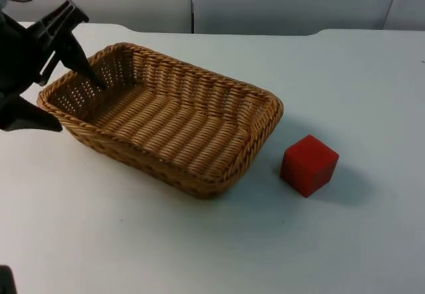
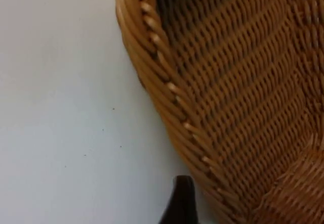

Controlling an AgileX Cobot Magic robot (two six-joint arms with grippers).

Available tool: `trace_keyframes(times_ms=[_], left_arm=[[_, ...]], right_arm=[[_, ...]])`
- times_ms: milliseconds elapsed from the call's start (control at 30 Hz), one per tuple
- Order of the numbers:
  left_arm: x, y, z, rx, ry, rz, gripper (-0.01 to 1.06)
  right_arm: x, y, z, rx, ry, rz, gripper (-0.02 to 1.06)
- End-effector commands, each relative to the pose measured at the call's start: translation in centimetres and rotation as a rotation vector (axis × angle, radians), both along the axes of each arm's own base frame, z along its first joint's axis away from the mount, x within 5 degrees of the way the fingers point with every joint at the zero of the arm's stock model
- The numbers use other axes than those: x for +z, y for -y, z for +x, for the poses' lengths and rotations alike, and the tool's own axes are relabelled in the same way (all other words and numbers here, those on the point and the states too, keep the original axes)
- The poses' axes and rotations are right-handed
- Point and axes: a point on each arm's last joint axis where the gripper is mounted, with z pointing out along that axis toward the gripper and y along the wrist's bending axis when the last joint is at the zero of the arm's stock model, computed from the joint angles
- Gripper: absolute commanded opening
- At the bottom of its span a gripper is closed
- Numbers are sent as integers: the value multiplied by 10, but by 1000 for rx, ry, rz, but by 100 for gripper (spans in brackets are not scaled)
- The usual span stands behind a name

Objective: Pick up the basket with the left hand and place the cube into the basket with the right hand.

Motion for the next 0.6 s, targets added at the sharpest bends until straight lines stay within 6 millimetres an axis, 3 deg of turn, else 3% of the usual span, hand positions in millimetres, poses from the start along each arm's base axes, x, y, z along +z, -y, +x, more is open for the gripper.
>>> trace_keyframes(times_ms=[0, 367, 567], left_arm=[[-2, 3, 3, 22, 3, -18, 69], [-32, 3, 6, 26, -81, -5, 69], [-43, 4, 21, 2, -76, 6, 69]], right_arm=[[-1, 0, 0, -6, 5, -7, 3], [-1, 0, 0, -6, 5, -7, 3], [-1, 0, 0, -6, 5, -7, 3]])
